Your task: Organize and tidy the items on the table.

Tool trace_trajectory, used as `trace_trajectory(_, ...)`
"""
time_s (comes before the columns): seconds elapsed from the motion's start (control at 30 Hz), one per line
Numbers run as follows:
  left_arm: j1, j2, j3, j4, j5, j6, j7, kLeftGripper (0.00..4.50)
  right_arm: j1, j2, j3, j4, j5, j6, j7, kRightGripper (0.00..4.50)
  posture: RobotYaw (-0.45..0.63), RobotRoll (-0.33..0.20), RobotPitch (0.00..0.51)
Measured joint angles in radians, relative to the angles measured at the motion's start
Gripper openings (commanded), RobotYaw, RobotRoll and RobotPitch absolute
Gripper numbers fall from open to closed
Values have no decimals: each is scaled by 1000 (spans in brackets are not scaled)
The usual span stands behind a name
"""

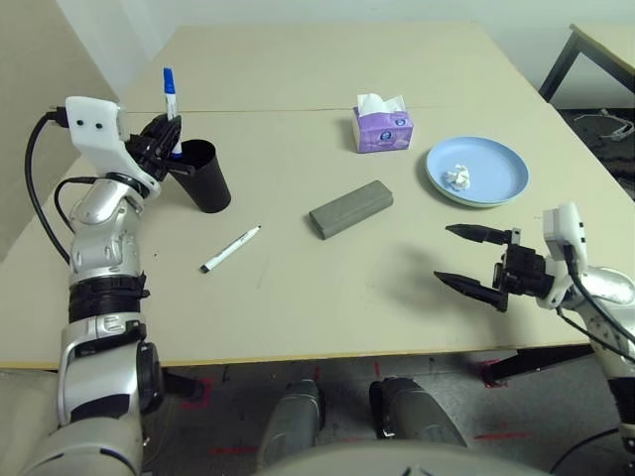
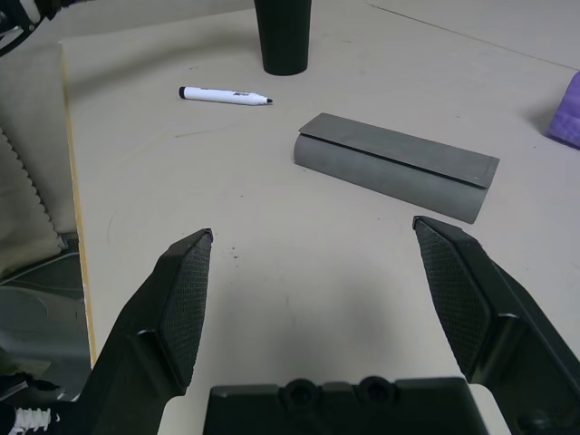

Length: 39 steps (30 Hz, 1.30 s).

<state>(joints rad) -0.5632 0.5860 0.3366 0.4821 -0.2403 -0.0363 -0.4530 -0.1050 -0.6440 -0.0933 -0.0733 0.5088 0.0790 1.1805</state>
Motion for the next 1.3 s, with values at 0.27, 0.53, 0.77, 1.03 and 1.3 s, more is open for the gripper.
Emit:
trace_trajectory(0.27, 39, -7, 3, -54, -11, 9, 28, 2254, -12, -4, 0, -1, 0, 1, 4, 4500, -94, 0, 104)
trace_trajectory(0.53, 67, -6, 22, -98, -34, 32, 44, 4489, -29, -5, 0, 1, 0, 1, 7, 4500, -88, 0, 104)
trace_trajectory(0.77, 117, -5, 28, -244, -138, 58, -68, 4489, -37, -4, 0, 3, 0, 1, 10, 4500, -92, 0, 105)
trace_trajectory(1.03, 151, 221, -43, -565, -326, 429, -304, 4489, -37, -7, 0, 2, 2, -19, 45, 4500, -90, 0, 104)
trace_trajectory(1.3, 163, 487, -127, -599, -333, 794, -398, 4489, -35, -4, 23, 5, 2, -132, 169, 4500, -82, 0, 106)
